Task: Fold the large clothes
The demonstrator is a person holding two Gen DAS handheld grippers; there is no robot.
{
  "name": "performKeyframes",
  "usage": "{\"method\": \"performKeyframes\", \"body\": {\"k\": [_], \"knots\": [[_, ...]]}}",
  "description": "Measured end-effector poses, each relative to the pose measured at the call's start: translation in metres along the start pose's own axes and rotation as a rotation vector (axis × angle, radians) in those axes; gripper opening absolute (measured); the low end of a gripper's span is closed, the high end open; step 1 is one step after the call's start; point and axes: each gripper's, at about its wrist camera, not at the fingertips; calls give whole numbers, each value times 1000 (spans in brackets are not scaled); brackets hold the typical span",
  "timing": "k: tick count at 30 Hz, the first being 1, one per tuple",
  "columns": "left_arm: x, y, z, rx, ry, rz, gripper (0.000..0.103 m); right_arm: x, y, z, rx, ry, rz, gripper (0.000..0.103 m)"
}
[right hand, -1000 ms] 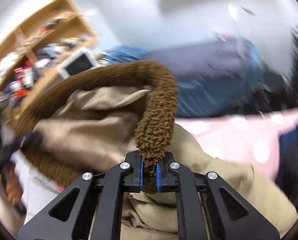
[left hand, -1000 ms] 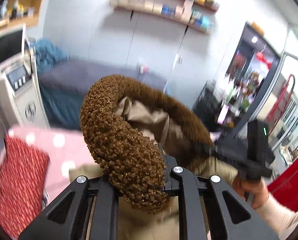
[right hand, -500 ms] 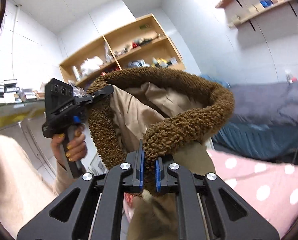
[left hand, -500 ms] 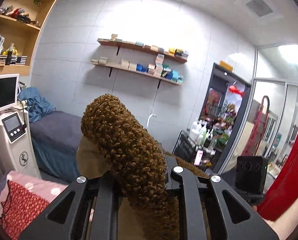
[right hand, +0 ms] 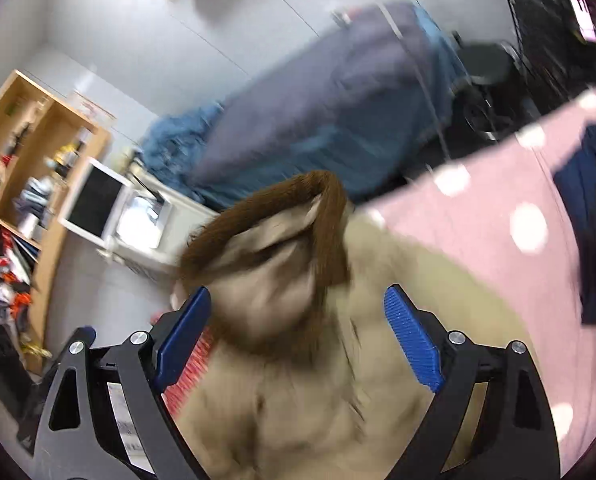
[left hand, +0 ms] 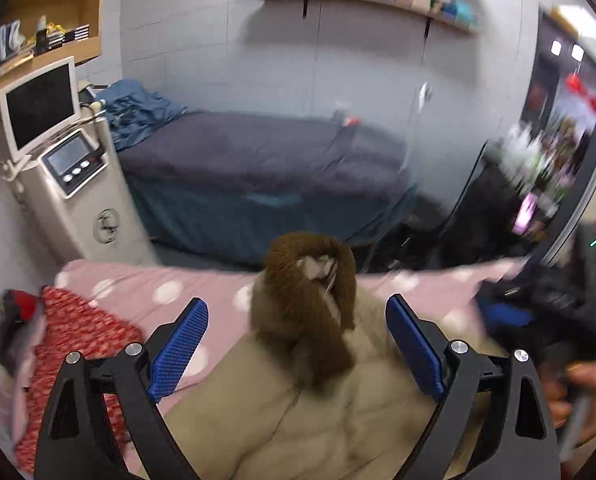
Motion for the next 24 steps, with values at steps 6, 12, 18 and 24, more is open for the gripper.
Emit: {"method": "performKeyframes", "body": {"k": [6,12,18,24], "knots": [[-86,-50,44,60,-223,-83,89,-75,53,20,-203,-130,-81,88],[-163,-104,49,162,-384,-301,89,-112,118,7,-341,-225,1,88],[-188,-104,35,171,-407,-322,89,-117,134,6,-377,-250,10,88],[-192,-74,29,148,-404,-269,93,-115,72,30,-395,-252,-180,88]]}}
Point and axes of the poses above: each gripper's, at about its wrist camera, not at the fingertips, and z roughly the way its jaws point, y to its right, x to its top, and after that the axes turned 1 degree about -x, right-handed
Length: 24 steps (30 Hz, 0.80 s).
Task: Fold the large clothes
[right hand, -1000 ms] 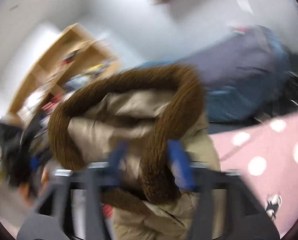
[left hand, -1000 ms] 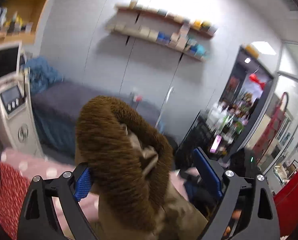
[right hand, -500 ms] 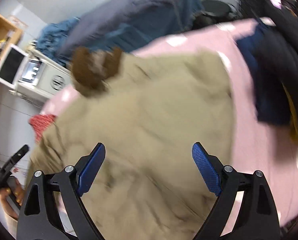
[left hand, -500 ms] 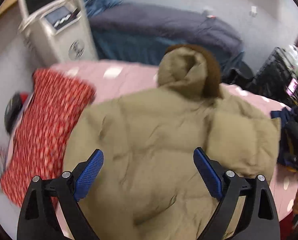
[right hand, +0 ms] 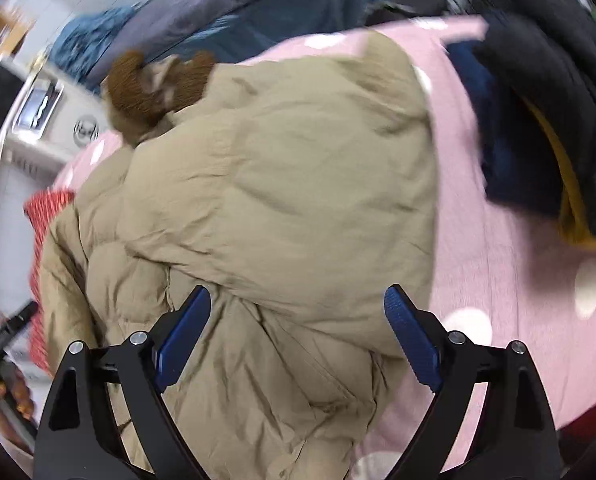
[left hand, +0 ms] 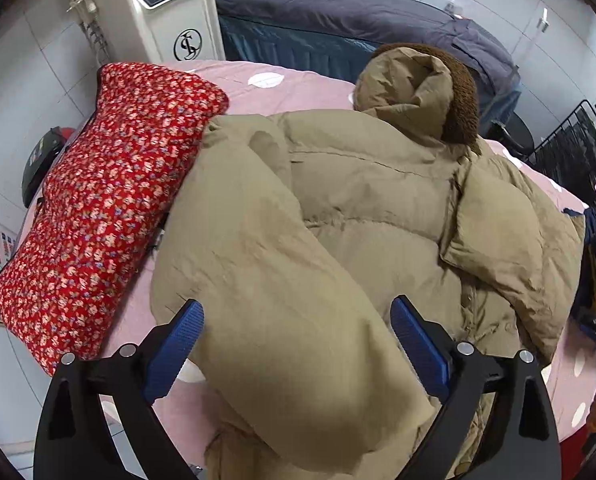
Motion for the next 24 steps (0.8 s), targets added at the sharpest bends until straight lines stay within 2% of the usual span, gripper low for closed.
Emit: {"method": "performKeyframes", "body": {"k": [6,10,14,16,19,24], "knots": [[-34,29,5,-18,-39,101,93,-10,-75,15,-77,21,-300,88],[-56,47,4,3,-44,181,93,-19,-121,31,-173,45,-493,88],[-71,53,9,25,-71,223,93,-23,-146,47,-240,59,-600,88],[-75,51,9,28,-76,225,93,-24,-151,51,-277,61,-614,88],[-76,43,5,30,-69,198,93,-25,-141,42,-226,46,-558,88],[-71,28,-3,41,-56,154,93,-31,-76,33,-175,-16,-335,88]]}}
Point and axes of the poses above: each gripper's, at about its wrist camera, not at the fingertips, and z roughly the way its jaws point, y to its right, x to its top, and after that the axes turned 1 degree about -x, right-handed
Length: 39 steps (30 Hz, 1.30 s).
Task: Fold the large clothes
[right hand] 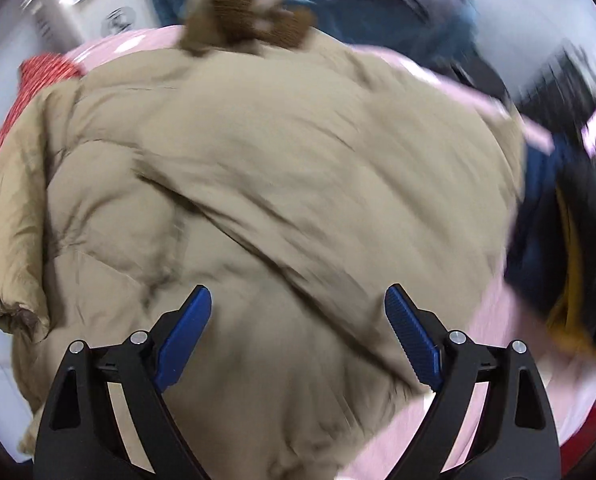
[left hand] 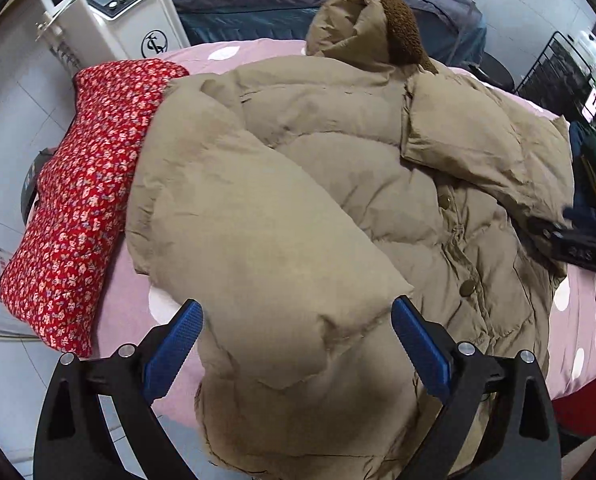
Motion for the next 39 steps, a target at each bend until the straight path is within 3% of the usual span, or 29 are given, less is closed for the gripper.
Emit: {"method": "performKeyframes", "body": {"k": [6,11,15,20,24,28,30,32,33,35,39], "knots": [[7,-18,-13,-10,27,-29,93,-64,73,3,56,-77,183,88],[17,-14,-11,-56,28,-57,93,-77,85,4,-14,-54,202,88],[22,7,-16,-81,52,-19,93,-51,46,-6,-57,51,38,88],[22,18,-21,-96,69,-20,93,-8,-39,11,-133,119,-246,88],[13,10,-22,-58,62,-45,93,13,-94,37,-222,134,-437,88],[-7,3,-21,48,54,-9,93,16,-121,59,-337,145,-597,87],[-14,0,-18,64,39,5,93,15,-122,65,-377,165,-644,71],[-22,-2,-14,64,19,10,93,19,-113,64,-412,187,-618,26],[-24,-1,-12,63,13,11,93,23,-104,58,-395,190,-571,18],[-29,2,-6,50,1,19,93,36,-78,36,-319,201,-424,10],[-29,20,0,57,6,98,93,47,-19,-12,-268,256,-199,8]]}}
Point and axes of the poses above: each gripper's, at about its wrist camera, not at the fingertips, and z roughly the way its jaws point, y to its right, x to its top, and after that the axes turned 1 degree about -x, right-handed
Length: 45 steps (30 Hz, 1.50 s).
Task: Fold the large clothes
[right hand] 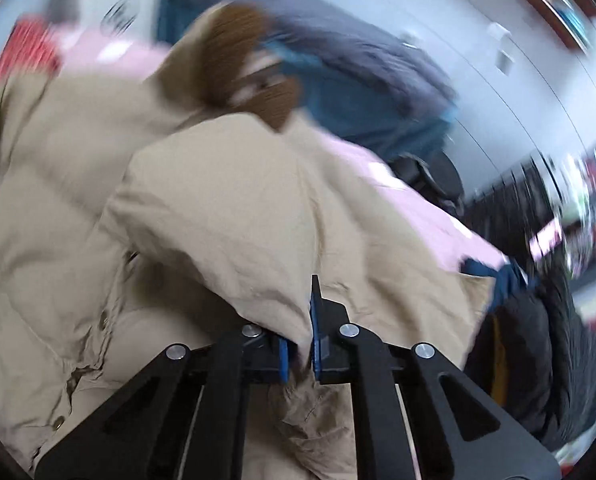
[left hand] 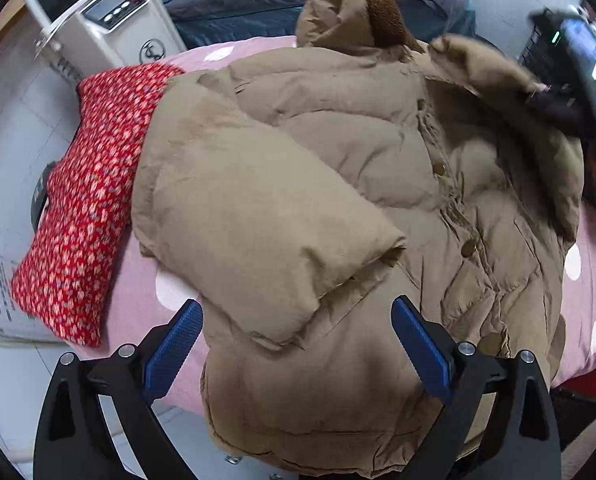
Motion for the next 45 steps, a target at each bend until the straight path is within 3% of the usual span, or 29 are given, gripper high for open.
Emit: {"method": "performKeyframes", "body": {"k": [6,12,15,18,21,23,26,28,34,37,41,45], "knots": [[13,16,4,2,28,71,93,-18,129,-48,-55,40,299,8],[17,17,13,59,32,83,93,-79,258,-68,-75,9,706,8],[17,13,16,113,53,83,93,-130,292,-70,-47,-10,923,8],[17,7,26,123,31,68,93,-184,313,-58,85,-37,1223,9],[13,4,38,137,11,68,93,-223,319,-42,174,-73,1447,25],[13,4,44,146,-4,78,93,-233,318,-39,190,-79,1514,45],[16,2,52,147,-17,69,84,-232,315,-52,147,-39,1498,58],[21,0,55,149,-22,56,72,-224,316,-59,111,-11,1436,61],[36,-20,55,180,-8,-6,40,-198,290,-78,60,-1,1228,63],[45,-47,46,187,11,-93,32,-194,258,-88,59,-2,1098,63],[59,-104,28,256,59,-205,29,-177,219,-89,103,-29,877,63],[74,-187,13,339,102,-358,29,-173,182,-81,233,-98,747,63]]}}
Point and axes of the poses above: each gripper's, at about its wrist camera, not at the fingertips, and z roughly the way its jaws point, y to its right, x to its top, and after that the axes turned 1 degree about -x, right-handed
